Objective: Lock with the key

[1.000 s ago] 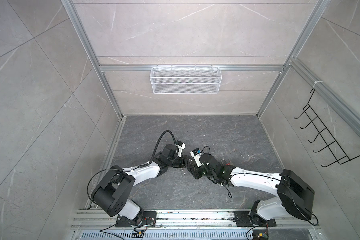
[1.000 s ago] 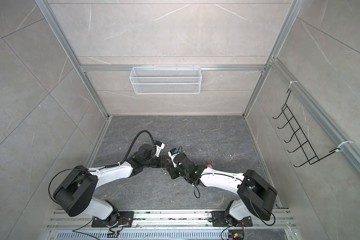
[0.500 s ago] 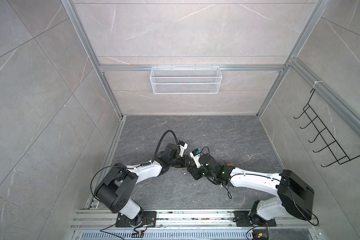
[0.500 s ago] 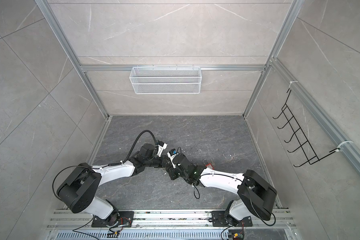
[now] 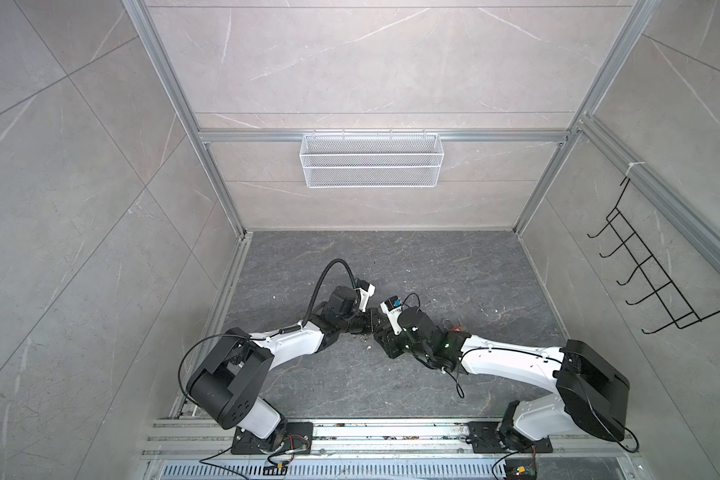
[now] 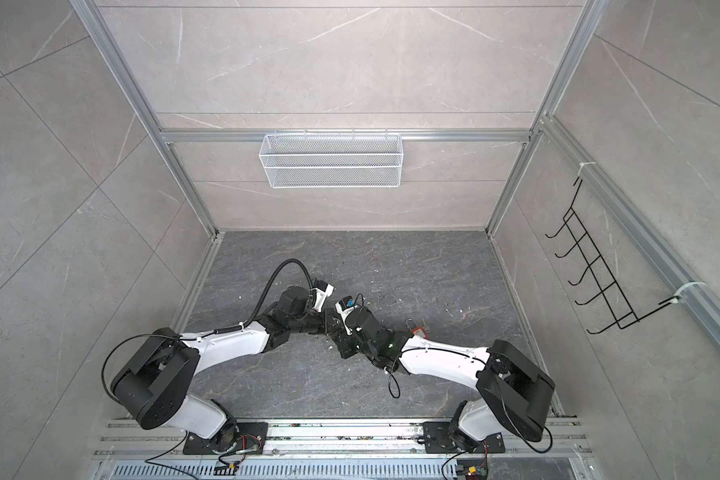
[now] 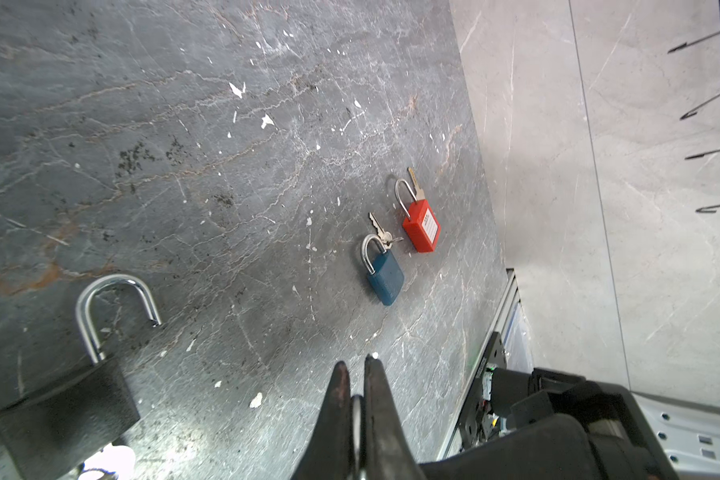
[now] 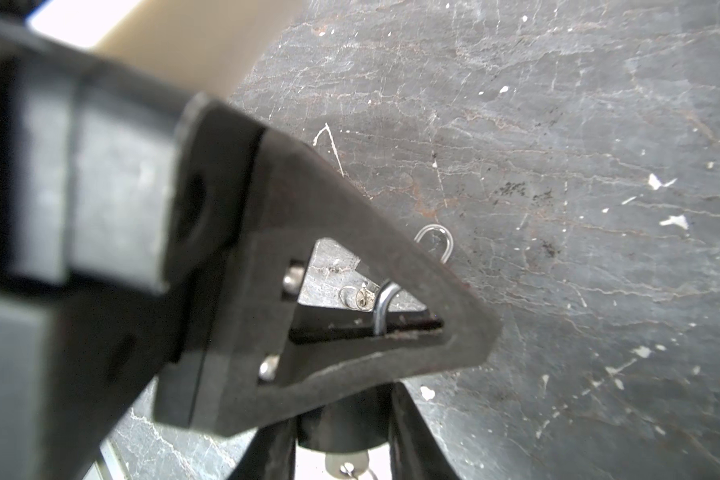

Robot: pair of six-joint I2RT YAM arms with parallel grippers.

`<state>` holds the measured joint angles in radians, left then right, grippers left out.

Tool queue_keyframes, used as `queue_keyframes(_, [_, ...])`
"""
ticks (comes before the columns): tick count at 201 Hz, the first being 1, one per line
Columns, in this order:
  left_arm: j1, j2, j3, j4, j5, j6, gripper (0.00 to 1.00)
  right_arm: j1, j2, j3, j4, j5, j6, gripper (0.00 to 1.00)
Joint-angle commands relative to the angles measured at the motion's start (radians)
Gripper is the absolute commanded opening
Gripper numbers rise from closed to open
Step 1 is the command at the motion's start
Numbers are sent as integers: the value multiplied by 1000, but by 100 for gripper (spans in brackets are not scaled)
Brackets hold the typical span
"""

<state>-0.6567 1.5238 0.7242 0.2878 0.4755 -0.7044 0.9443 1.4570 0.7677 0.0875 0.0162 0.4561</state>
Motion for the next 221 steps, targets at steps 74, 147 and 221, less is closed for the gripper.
queue_keyframes(74, [-5, -148, 95, -9, -81, -2, 0, -16, -268, -1, -87, 79, -25, 57])
queue_keyframes(147, [-4, -187, 118, -25, -145, -24, 0, -61, -403, 48, -242, 196, -95, 46])
queue_keyframes(221, [2, -278, 42, 69, -182, -141, 0, -97, -385, -79, 11, -67, -40, 58])
